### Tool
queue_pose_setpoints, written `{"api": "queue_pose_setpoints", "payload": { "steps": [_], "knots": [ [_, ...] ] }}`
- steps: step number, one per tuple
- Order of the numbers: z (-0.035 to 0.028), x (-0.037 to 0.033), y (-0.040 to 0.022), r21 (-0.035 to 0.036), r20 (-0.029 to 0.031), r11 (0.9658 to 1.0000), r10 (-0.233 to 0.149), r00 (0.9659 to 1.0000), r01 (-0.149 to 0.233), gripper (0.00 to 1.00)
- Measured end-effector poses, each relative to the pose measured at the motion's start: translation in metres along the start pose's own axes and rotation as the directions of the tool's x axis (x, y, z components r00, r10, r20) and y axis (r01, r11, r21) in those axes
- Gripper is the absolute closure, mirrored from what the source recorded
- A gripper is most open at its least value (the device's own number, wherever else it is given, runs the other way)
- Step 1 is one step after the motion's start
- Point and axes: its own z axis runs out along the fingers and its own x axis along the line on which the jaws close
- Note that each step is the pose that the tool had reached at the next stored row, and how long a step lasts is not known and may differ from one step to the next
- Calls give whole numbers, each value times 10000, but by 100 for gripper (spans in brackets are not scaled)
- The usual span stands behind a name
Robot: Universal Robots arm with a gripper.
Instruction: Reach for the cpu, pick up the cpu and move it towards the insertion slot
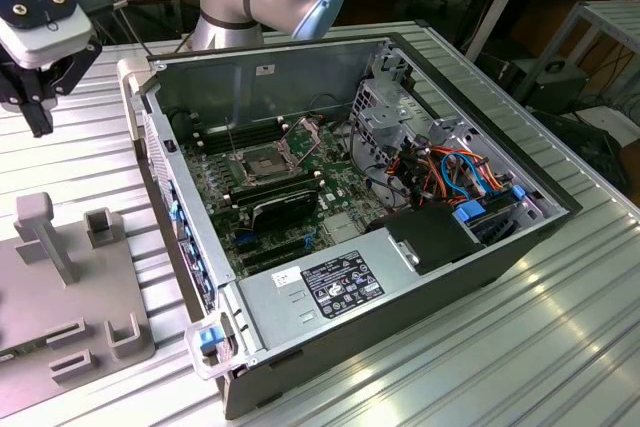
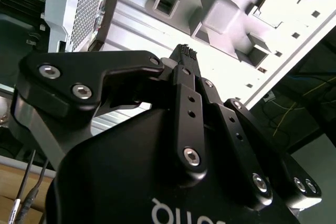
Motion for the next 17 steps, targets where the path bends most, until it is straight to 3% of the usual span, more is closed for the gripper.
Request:
{"api": "queue_pose_setpoints", "payload": {
  "steps": [9,17],
  "knots": [
    [-3,163,-12,0,0,10000,0,10000,0,89],
    [-7,372,-28,0,0,10000,0,10000,0,89]
  ]
}}
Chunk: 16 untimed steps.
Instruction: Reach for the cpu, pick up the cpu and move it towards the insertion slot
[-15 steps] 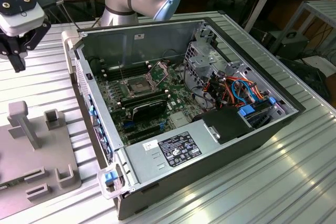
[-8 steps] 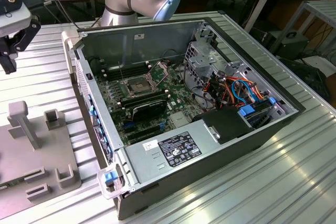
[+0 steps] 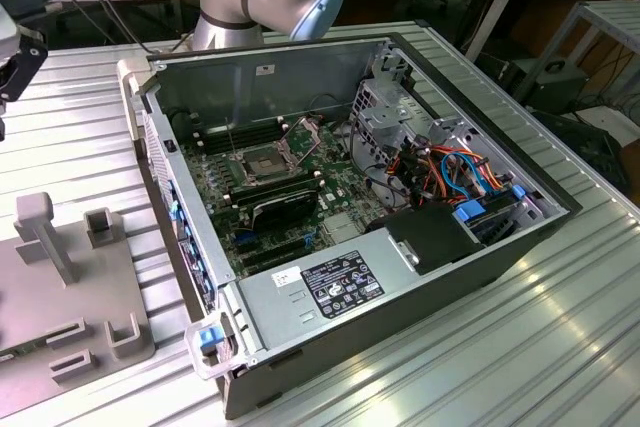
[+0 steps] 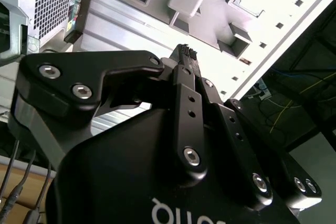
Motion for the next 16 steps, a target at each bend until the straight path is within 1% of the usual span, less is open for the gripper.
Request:
{"api": "queue_pose_setpoints", "payload": {
  "steps": [2,4,5,6,11,16],
  "knots": [
    [-1,60,-5,0,0,10000,-1,10000,1,89],
    [-2,103,-8,0,0,10000,-1,10000,1,89],
    [-3,145,-11,1,0,10000,-1,10000,1,89],
    [-4,170,-18,0,0,10000,0,10000,0,89],
    [-5,225,-57,0,0,10000,0,10000,0,89],
    [-6,306,-81,1,-5,10000,-1,10000,1,89]
  ]
}}
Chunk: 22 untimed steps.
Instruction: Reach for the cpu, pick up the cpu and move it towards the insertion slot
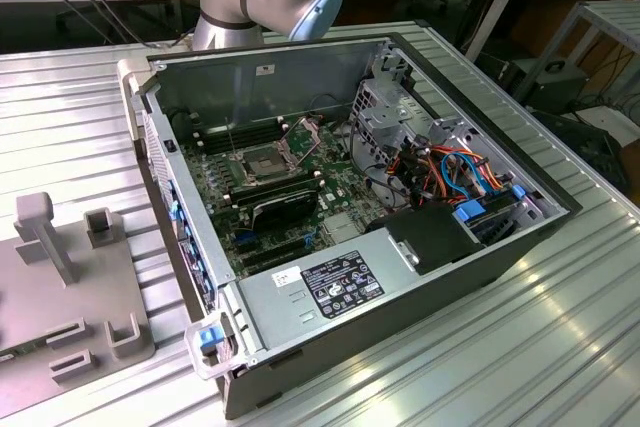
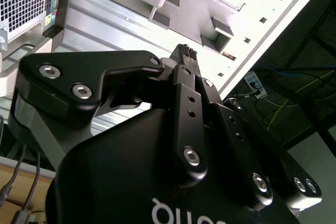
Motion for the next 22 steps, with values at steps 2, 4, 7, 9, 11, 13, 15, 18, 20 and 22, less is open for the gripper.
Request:
{"api": "queue_pose_setpoints", "payload": {
  "steps": [2,4,7,9,11,13,15,18,20,22],
  "knots": [
    [0,39,-6,0,0,10000,0,10000,0,89],
    [-1,84,-10,0,-2,10000,0,10000,0,89],
    [-2,156,-17,1,-5,10000,-1,10000,1,89],
    [-2,193,-20,0,-6,10000,0,10000,0,89],
    [-2,233,-23,1,-7,10000,1,10000,-1,89],
    [-3,302,-28,1,-10,10000,1,10000,-1,89],
    [-3,355,-32,0,-11,10000,1,10000,-1,89],
    [-3,415,-36,0,-12,10000,1,10000,-1,89],
    [-4,455,-39,1,-14,10000,1,10000,-1,89],
    [-4,496,-42,1,-14,10000,1,10000,-1,89]
  ]
}}
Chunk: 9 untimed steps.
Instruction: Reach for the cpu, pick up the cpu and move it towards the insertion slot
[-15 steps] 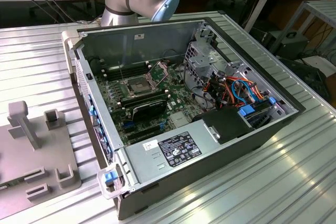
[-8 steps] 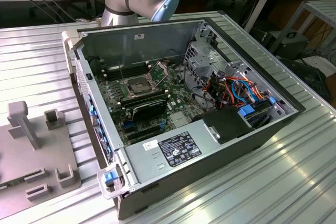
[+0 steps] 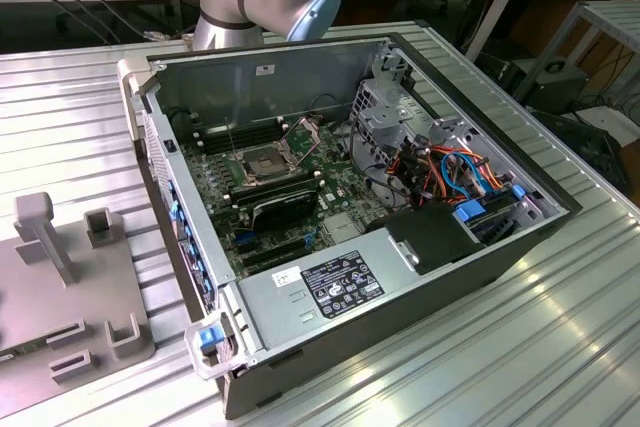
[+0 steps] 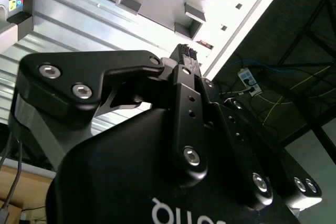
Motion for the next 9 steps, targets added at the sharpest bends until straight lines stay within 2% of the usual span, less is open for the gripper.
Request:
{"api": "queue_pose_setpoints", "payload": {
  "steps": [3,9],
  "knots": [
    [0,85,-7,0,-3,10000,-1,10000,1,89],
    [-1,98,-8,0,-5,10000,-1,10000,1,89]
  ]
}}
